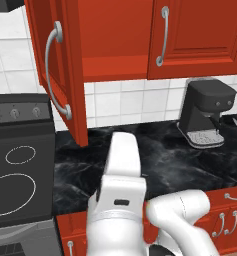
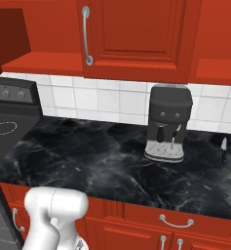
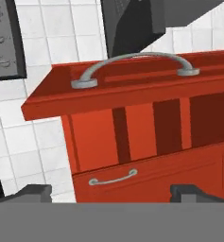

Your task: Close all open cabinet doors.

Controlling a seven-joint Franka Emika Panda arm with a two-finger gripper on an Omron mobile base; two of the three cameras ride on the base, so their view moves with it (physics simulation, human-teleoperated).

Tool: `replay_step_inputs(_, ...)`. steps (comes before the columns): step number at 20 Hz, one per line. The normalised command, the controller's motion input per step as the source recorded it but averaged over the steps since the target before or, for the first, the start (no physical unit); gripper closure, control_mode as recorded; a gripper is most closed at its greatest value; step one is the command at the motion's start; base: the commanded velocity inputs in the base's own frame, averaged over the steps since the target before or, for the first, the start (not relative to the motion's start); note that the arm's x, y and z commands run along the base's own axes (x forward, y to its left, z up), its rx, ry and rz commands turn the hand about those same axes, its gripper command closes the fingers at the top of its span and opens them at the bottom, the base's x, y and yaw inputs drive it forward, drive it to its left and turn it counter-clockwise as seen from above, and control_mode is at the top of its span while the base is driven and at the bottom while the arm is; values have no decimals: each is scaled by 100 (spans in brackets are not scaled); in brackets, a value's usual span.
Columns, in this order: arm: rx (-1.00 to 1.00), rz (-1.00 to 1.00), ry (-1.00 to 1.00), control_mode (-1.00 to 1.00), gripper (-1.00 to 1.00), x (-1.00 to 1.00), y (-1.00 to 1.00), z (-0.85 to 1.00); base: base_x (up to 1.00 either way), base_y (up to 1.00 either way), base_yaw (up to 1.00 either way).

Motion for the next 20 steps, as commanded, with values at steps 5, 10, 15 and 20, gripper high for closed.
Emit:
replay_step_inputs(5, -25, -8, -5, -100, -100, 6, 52, 0, 0, 0, 0)
replay_step_inputs(10, -17, -5, 0, -100, -100, 48, 49, -6, 0, 0, 0)
replay_step_inputs(15, -3, -6, 7, -100, -100, 81, 16, -23, 0, 0, 0)
replay_step_inputs(20, -2, -10, 2, -100, -100, 74, 2, -14, 0, 0, 0)
